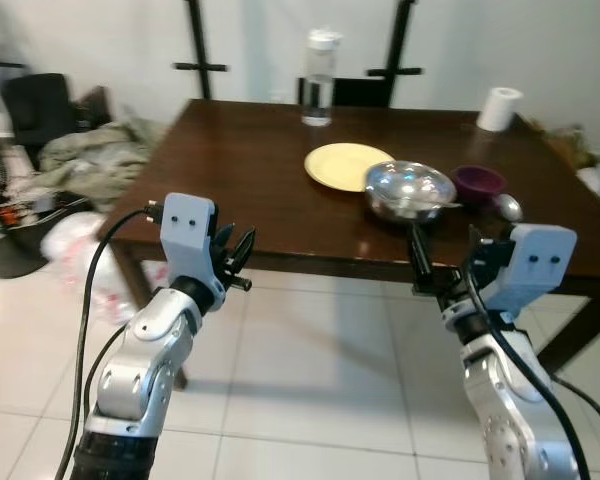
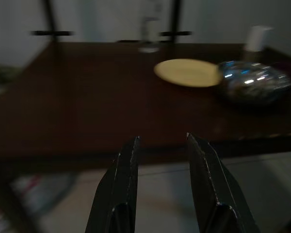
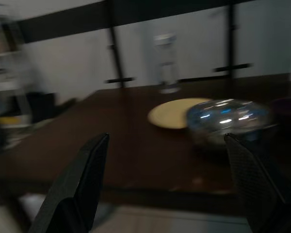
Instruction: Setting the table
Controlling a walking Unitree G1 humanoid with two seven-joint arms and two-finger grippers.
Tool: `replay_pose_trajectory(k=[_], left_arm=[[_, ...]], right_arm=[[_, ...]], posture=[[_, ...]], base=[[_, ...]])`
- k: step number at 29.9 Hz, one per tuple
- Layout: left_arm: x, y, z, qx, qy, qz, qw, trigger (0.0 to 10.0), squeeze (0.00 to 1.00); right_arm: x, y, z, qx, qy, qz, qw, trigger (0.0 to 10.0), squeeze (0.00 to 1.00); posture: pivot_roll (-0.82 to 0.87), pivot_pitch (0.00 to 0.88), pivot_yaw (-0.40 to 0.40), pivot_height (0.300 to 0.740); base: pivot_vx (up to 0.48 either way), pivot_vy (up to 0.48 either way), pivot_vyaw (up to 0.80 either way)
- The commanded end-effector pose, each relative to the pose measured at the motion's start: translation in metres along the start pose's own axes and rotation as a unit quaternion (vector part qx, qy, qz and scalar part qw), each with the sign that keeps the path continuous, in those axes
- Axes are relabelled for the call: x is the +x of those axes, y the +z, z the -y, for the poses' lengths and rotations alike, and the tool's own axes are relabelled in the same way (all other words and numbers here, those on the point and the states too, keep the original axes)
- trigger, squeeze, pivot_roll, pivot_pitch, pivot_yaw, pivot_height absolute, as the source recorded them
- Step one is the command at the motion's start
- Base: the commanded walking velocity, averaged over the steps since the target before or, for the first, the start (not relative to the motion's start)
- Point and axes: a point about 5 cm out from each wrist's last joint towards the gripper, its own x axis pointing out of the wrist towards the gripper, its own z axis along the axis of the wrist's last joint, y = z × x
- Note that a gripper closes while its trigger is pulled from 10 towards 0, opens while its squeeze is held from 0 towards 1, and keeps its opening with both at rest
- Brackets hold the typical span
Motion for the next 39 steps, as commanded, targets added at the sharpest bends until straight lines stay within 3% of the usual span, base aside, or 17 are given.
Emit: replay_pose_trajectory(k=[1,14,39], left_arm=[[-0.001,-0.004,0.002,0.001,-0.003,-0.006,1.000,10.0,0.00],[-0.001,-0.005,0.002,-0.007,-0.003,-0.014,1.000,10.0,0.00],[0.000,-0.011,0.001,-0.001,0.010,-0.028,1.000,10.0,0.00]], right_arm=[[-0.003,-0.001,0.004,-0.003,-0.007,-0.005,1.000,10.0,0.00],[-0.005,-0.004,0.003,-0.005,-0.005,-0.017,1.000,10.0,0.00],[-0.010,-0.010,-0.008,-0.032,0.046,-0.035,0.998,10.0,0.00]], posture=[[-0.04,0.103,0.075,0.740],[-0.04,0.108,0.078,0.740],[-0.04,0.113,0.080,0.740]], base=[[-0.330,0.000,0.00],[-0.099,0.000,0.00],[0.000,0.000,0.79]])
